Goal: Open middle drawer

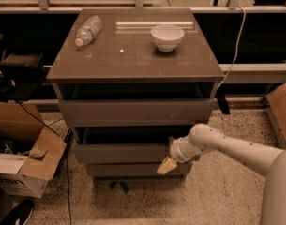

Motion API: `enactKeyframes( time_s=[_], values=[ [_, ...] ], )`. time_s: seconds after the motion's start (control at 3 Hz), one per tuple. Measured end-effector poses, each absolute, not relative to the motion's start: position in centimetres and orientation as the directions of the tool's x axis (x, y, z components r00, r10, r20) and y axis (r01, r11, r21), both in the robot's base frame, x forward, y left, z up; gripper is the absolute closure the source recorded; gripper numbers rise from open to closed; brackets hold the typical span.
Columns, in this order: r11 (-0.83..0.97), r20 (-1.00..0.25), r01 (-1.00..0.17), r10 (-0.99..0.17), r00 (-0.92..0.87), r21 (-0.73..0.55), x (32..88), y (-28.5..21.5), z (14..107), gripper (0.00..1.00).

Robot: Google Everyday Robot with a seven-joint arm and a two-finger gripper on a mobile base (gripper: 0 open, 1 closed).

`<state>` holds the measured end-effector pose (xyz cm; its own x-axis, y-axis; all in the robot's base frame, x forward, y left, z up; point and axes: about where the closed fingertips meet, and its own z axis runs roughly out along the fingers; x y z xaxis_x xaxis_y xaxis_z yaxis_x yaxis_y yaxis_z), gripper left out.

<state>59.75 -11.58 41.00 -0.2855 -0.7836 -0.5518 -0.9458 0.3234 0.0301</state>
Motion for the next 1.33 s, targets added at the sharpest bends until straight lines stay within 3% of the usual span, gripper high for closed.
enactKeyframes(
  time_s=[1.0,1.33],
  values=[
    [0.323,-0.552,-0.946,-0.784,-0.286,0.030,59.81,-11.59,42.03,0.96],
    [0.323,-0.552,-0.946,-0.784,-0.286,0.030,59.81,-11.59,42.09,0.00]
  ],
)
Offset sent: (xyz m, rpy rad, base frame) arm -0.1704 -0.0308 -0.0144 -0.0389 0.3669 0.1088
